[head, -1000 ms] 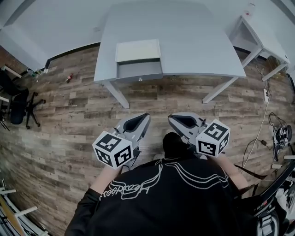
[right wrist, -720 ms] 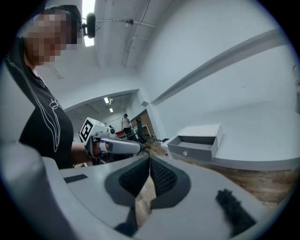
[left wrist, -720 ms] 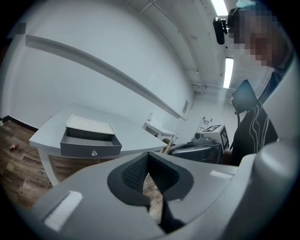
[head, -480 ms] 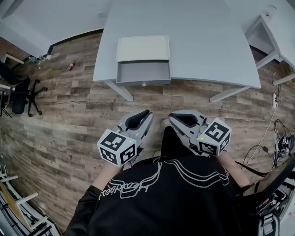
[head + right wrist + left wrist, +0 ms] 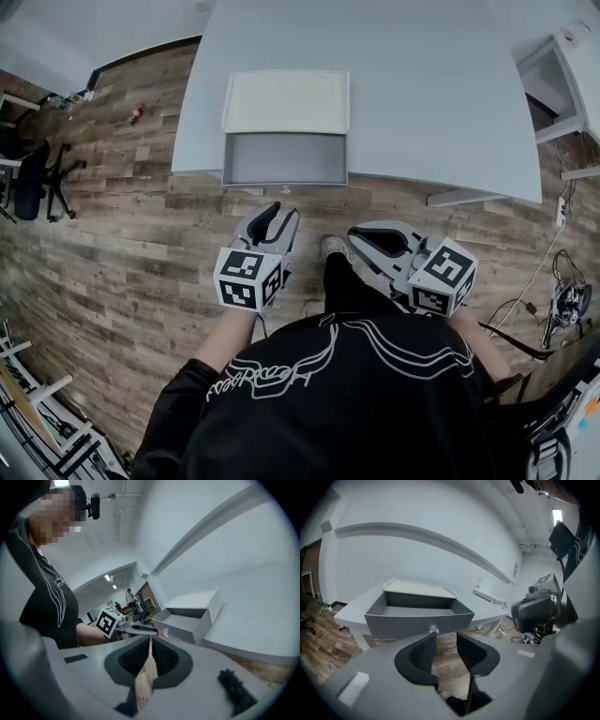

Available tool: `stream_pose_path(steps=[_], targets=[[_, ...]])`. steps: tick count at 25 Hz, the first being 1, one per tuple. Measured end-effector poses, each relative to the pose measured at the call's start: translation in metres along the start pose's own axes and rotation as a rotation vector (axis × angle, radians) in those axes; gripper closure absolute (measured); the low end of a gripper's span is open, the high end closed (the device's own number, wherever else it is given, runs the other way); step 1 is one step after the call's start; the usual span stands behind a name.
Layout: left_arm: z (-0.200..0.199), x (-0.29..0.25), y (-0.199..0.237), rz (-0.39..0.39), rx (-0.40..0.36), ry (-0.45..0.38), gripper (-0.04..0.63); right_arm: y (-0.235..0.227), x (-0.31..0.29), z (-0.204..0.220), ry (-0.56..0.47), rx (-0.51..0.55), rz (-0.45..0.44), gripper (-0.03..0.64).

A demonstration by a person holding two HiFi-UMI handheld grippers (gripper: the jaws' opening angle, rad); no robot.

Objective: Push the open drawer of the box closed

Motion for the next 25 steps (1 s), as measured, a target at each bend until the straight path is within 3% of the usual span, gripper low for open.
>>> stream_pose_path(steps=[8,25], targets=[[0.008,-0.024,0.014,-0.082,0.006,0.008,0.471,-0.024,0.002,0.009,-0.001,-0.041,0.024,0.607],[0.004,-0.016,0.02,-0.089,0.036,0.008,0.515,-0.032,-0.017,0.011,0.04,-0.059,0.009,0.607]])
Point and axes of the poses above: the fingertips, and each gripper's own axes: x backward along the fingers, y to its left, z out of its underside, the point moved 10 cm from there along x, backward along the fingers, and after that the axes turned 8 degrees about -y, right-handed, at the moved point
